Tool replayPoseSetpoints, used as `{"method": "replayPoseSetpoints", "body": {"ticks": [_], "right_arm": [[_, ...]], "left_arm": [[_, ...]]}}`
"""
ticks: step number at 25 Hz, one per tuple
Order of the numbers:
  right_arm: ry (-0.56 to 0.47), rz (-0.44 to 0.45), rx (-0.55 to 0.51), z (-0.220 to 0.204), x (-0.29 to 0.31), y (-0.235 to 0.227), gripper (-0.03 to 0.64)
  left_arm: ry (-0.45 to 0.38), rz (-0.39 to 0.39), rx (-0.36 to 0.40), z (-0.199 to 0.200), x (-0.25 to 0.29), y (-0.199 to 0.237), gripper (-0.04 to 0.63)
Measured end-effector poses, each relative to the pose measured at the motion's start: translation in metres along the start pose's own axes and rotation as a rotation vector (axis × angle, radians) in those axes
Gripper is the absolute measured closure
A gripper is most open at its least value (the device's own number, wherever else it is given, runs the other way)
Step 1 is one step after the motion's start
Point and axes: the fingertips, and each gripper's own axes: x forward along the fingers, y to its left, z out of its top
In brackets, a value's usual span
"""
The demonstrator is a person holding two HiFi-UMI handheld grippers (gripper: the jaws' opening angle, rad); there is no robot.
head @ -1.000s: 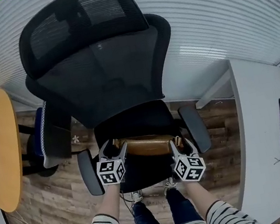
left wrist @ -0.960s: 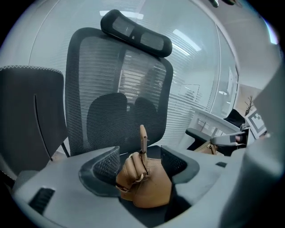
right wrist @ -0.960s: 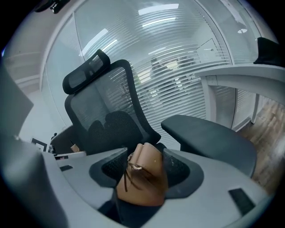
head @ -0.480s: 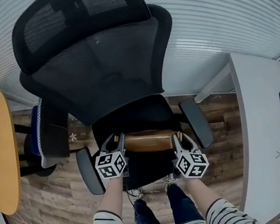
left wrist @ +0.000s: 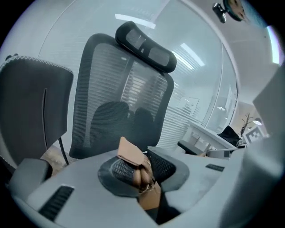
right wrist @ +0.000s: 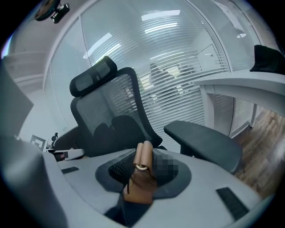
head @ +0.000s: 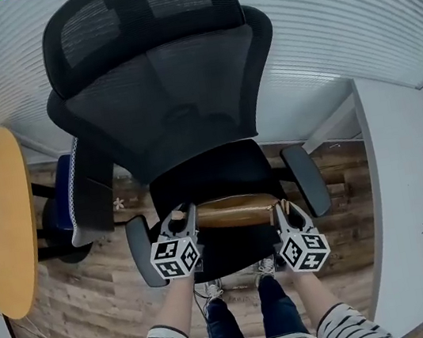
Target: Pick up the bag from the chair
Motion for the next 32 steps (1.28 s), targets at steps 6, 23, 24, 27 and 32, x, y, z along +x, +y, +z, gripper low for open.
{"method": "replayPoseSetpoints", "body": {"ticks": [6,23,24,27,32], "right_arm": [[-0.049,0.064,-0.018,0.031,-0.031,0.038,0.492],[-0.154,0.164,-0.140,0.124,-0.138,0.160,0.492],[-0.164,0.169,-0.149,0.129,-0.145,0.166,0.492],[-0.196,0.179,-0.168,0.142,-0.165,0.181,0.492],[-0.246,0.192,-0.184,0.157,-0.188,0.204,0.492]], "left_arm": [[-0.100,-0.019,0.007,0.044,-0.047,-0.007,0.514],[-0.311,-0.025,0.036,0.164,-0.204,-0.029,0.531],[-0.322,-0.029,0.039,0.170,-0.212,-0.030,0.531],[-0.355,-0.040,0.058,0.187,-0.234,-0.037,0.531],[-0.399,-0.055,0.098,0.211,-0.265,-0.043,0.531]]}}
